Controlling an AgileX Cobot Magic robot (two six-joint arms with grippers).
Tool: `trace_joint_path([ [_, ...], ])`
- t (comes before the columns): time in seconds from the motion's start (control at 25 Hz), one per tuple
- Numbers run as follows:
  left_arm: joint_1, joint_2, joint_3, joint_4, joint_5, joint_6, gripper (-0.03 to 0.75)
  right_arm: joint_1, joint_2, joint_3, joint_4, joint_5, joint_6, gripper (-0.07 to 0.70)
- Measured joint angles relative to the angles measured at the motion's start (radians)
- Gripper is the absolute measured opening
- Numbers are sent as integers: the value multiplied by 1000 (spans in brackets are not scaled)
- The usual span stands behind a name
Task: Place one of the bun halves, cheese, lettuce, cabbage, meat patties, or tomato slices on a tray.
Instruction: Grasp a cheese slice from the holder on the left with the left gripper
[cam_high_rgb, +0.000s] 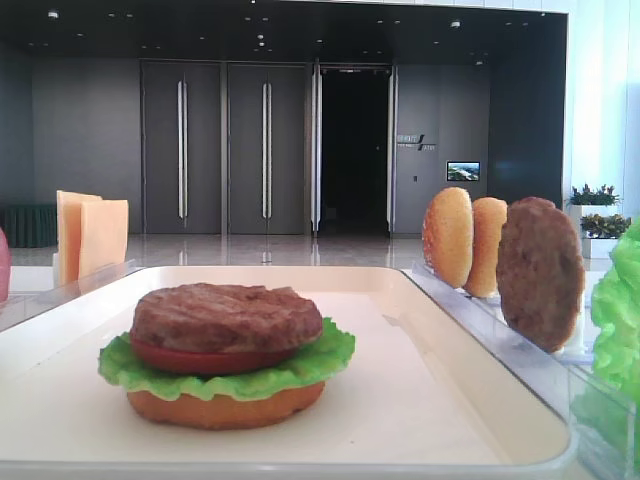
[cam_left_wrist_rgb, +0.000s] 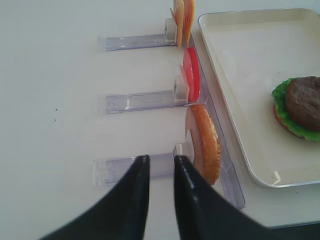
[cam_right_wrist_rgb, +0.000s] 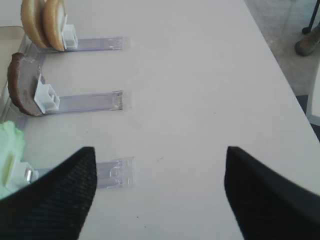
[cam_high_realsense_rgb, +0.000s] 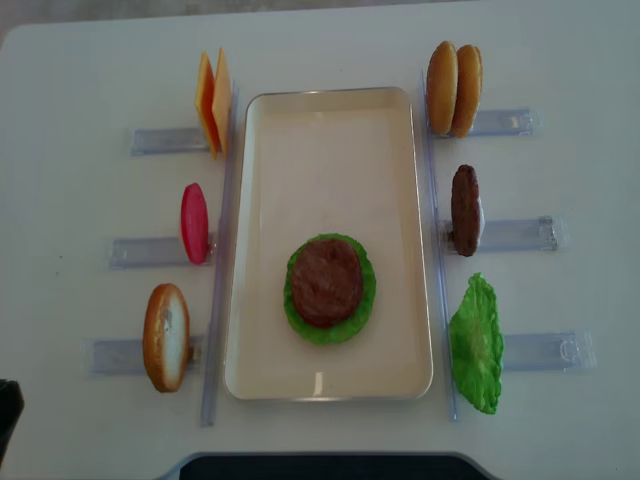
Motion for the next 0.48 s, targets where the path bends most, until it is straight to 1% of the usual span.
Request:
trace_joint_path([
  [0.08, 0, 0, 0, -5, 0, 0, 212, 0, 0, 0, 0, 0, 0, 535],
  [0.2, 0, 0, 0, -6, 0, 0, 459, 0, 0, 0, 0, 0, 0, 535],
  [0.28, 0, 0, 0, -6, 0, 0, 571, 0, 0, 0, 0, 0, 0, 535],
  [0.32, 0, 0, 0, -7, 0, 0, 606, 0, 0, 0, 0, 0, 0, 535],
  [0.36, 0, 0, 0, -10, 0, 0, 624, 0, 0, 0, 0, 0, 0, 535],
  [0.4, 0, 0, 0, -10, 0, 0, 636, 0, 0, 0, 0, 0, 0, 535],
  [0.48, 0, 14, -8, -17, 17, -2, 649, 0, 0, 0, 0, 0, 0, 535],
])
